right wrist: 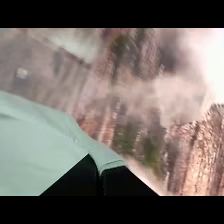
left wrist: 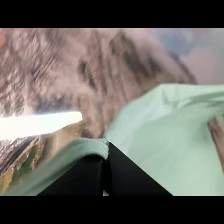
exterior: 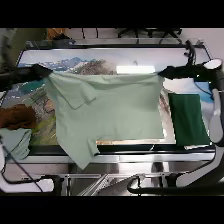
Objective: Fold the shirts.
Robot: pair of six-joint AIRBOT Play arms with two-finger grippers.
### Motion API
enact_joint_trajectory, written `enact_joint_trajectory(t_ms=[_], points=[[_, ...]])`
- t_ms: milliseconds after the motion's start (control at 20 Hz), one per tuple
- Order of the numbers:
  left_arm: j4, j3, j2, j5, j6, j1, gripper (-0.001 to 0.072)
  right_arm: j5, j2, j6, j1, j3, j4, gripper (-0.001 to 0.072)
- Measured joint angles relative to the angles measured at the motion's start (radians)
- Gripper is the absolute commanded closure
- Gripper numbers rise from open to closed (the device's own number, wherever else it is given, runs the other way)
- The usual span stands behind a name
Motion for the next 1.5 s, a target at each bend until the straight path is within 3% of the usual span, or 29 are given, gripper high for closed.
enact_joint_trajectory(t_ms=[200,350,650,950,1000,1050,1100,1150,1200,1250,1500], points=[[0.024,0.204,-0.305,0.025,-0.085,-0.038,0.0693,-0.09,-0.192,-0.008,-0.006,0.044,0.058,0.0699],[0.101,0.343,-0.427,0.021,-0.163,-0.046,0.0693,-0.115,-0.272,-0.008,-0.019,0.1,0.084,0.0699],[0.32,0.46,-0.511,-0.032,-0.263,-0.056,0.0692,-0.097,-0.314,-0.008,-0.038,0.131,0.096,0.0698],[0.407,0.418,-0.524,0.006,-0.264,-0.074,0.069,-0.09,-0.323,-0.012,-0.036,0.135,0.096,0.0696],[0.412,0.414,-0.526,0.014,-0.255,-0.082,0.0687,-0.089,-0.325,-0.012,-0.036,0.135,0.093,0.0686],[0.416,0.412,-0.526,0.022,-0.245,-0.09,0.0686,-0.089,-0.325,-0.012,-0.035,0.135,0.088,0.0623],[0.417,0.411,-0.527,0.03,-0.238,-0.097,0.0682,-0.085,-0.326,-0.012,-0.035,0.135,0.084,0.051],[0.42,0.413,-0.528,0.031,-0.231,-0.102,0.0386,-0.085,-0.326,-0.012,-0.035,0.135,0.079,0.0504],[0.424,0.422,-0.529,0.027,-0.231,-0.105,0.0081,-0.078,-0.323,-0.012,-0.035,0.135,0.076,0.0431],[0.424,0.437,-0.529,0.011,-0.231,-0.108,0.0072,-0.07,-0.315,-0.012,-0.036,0.135,0.07,0.0385],[0.423,0.488,-0.461,-0.136,-0.277,-0.084,0.0073,-0.026,-0.186,0.053,-0.051,0.135,-0.119,0.0385]])
